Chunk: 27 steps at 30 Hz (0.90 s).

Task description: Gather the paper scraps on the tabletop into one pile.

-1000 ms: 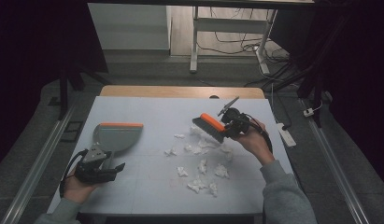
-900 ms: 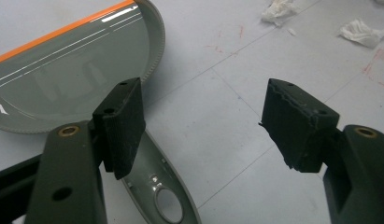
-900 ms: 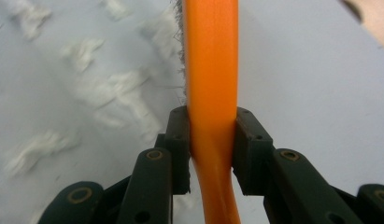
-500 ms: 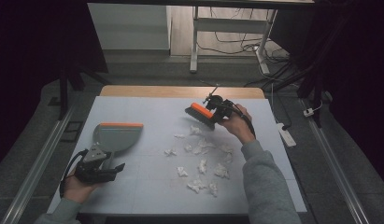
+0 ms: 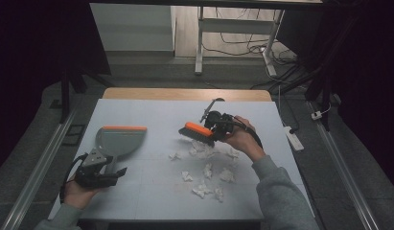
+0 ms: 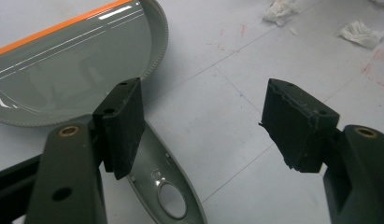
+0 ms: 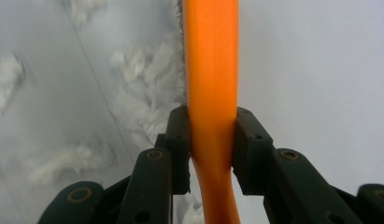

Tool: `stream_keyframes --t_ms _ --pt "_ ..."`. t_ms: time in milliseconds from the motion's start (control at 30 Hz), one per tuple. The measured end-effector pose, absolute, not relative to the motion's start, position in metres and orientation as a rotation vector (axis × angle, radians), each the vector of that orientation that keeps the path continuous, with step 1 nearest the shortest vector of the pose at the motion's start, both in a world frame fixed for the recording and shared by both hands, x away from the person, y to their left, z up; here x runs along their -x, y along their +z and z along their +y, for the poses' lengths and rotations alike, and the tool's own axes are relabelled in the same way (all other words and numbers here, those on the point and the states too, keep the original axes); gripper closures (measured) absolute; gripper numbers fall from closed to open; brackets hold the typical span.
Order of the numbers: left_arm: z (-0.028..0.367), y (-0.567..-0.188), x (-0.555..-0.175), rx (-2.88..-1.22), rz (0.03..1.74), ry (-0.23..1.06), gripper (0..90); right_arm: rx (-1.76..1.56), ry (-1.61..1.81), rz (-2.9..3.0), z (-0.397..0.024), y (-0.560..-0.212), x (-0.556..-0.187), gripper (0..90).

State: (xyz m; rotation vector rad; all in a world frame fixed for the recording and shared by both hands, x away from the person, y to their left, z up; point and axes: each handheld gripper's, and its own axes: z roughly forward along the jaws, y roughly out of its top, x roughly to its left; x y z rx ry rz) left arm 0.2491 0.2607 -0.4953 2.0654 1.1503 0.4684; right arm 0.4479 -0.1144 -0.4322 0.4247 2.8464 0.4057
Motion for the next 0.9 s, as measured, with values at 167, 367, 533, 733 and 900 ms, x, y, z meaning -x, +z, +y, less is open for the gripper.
stream_keyframes --t_ms 167,367,533,733,900 --pt "0.26 -0.496 -0.25 -2.069 1.152 0.467 30.8 -0.464 0.524 2.766 -0.111 -0.417 -0.46 69.7" --pt "0.261 -0.497 -0.25 -2.072 1.155 0.463 30.8 -0.456 0.488 2.774 -0.088 -0.435 -0.487 69.7" --pt "0.263 -0.498 -0.251 -2.068 1.159 0.459 30.9 -0.405 0.397 2.806 -0.072 -0.45 -0.49 69.7" --pt "0.263 -0.498 -0.251 -2.068 1.16 0.457 30.8 -0.333 0.332 2.833 -0.071 -0.449 -0.477 69.8" --pt "0.264 -0.498 -0.251 -2.06 1.163 0.456 30.8 -0.258 0.295 2.882 -0.074 -0.447 -0.454 69.9"
